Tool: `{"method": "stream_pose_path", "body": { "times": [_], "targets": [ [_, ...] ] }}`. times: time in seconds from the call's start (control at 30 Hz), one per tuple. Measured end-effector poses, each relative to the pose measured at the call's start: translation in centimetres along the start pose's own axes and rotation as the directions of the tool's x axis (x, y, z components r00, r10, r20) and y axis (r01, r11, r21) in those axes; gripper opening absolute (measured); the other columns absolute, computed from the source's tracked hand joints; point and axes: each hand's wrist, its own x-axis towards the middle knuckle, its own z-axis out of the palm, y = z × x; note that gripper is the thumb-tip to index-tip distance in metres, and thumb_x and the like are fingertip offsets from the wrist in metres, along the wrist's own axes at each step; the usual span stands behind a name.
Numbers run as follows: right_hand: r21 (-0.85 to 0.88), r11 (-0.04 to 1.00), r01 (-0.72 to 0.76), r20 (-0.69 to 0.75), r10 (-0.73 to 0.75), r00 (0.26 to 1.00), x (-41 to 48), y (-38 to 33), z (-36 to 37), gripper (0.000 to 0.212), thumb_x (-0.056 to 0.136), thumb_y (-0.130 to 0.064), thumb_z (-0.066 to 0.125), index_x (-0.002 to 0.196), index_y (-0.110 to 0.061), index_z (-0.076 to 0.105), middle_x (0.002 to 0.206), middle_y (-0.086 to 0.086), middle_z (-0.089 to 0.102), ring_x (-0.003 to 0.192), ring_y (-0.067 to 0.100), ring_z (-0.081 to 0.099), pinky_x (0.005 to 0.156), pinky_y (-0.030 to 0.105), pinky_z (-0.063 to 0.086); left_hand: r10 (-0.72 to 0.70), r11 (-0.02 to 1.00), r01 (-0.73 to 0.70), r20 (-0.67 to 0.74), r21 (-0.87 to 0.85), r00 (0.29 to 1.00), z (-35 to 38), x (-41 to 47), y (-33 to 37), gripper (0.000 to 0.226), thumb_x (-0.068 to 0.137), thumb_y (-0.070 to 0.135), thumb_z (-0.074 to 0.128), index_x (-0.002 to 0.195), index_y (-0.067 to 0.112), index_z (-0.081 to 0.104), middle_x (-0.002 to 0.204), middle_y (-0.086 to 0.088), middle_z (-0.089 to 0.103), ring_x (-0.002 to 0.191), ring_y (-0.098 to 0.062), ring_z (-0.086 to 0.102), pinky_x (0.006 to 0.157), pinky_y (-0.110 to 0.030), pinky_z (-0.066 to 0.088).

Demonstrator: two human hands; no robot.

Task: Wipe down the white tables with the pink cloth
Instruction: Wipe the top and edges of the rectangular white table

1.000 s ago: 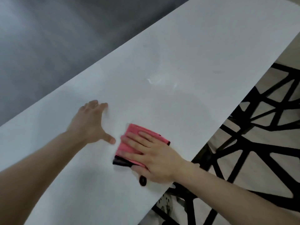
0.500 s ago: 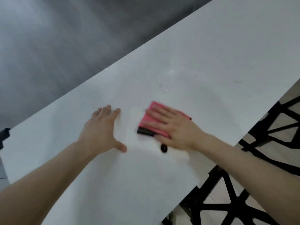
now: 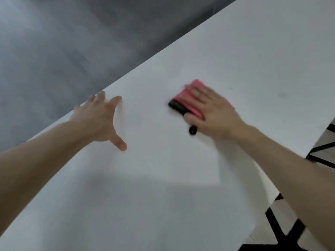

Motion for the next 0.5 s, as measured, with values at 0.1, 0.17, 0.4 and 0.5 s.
{"method": "stream_pose_path", "body": {
  "times": [0.1, 0.17, 0.4, 0.5],
  "targets": [
    [-0.064, 0.862, -0.502, -0.035, 0.501, 0.865, 4.9, 5.9, -2.1, 0.066, 0.115, -0.051, 0.030, 0.173, -0.022, 0.021, 0.182, 0.009, 0.011, 0.169, 0.026, 0.005, 0.136, 0.042, 0.000, 0.008, 0.998, -0.007, 0.017, -0.059, 1.000, 0.3, 1.0, -0.2, 0.178, 0.024, 0.075, 0.102, 0.172, 0.032, 0.012, 0.157, -0.011, 0.033, 0.150, -0.039, 0.039, 0.112, -0.061, 0.051],
    [-0.078, 0.898, -0.433, -0.113, 0.423, 0.899, 4.7, 0.1, -0.5, 0.062, 0.115, -0.043, 0.032, 0.171, -0.018, 0.030, 0.178, 0.014, 0.025, 0.167, 0.031, 0.017, 0.135, 0.044, 0.008, 0.030, 0.998, -0.028, 0.027, -0.056, 0.999, 0.4, 0.8, -0.5, 0.178, 0.031, 0.076, 0.102, 0.173, 0.033, 0.004, 0.170, -0.013, 0.022, 0.158, -0.039, 0.029, 0.117, -0.062, 0.047],
    [0.083, 0.951, 0.297, -0.037, -0.295, 0.955, 3.5, -5.0, 1.2, 0.058, 0.112, -0.051, 0.042, 0.161, -0.024, 0.052, 0.170, 0.008, 0.045, 0.163, 0.032, 0.031, 0.132, 0.050, 0.026, -0.001, 0.999, 0.000, -0.017, -0.034, 1.000, 1.0, 0.1, -1.8, 0.178, 0.033, 0.098, 0.084, 0.173, 0.030, -0.004, 0.184, 0.009, -0.006, 0.170, -0.017, 0.007, 0.121, -0.058, 0.042],
    [-0.014, 0.910, -0.413, -0.015, 0.413, 0.911, 8.3, 1.9, -2.0, 0.065, 0.113, -0.052, 0.029, 0.172, -0.024, 0.025, 0.180, 0.007, 0.020, 0.168, 0.027, 0.010, 0.136, 0.043, 0.007, -0.006, 0.999, 0.004, -0.037, -0.034, 0.999, 1.3, 0.2, -2.2, 0.177, 0.031, 0.103, 0.079, 0.173, 0.034, -0.003, 0.183, 0.016, -0.008, 0.170, -0.011, 0.003, 0.119, -0.056, 0.041]
  ]
}}
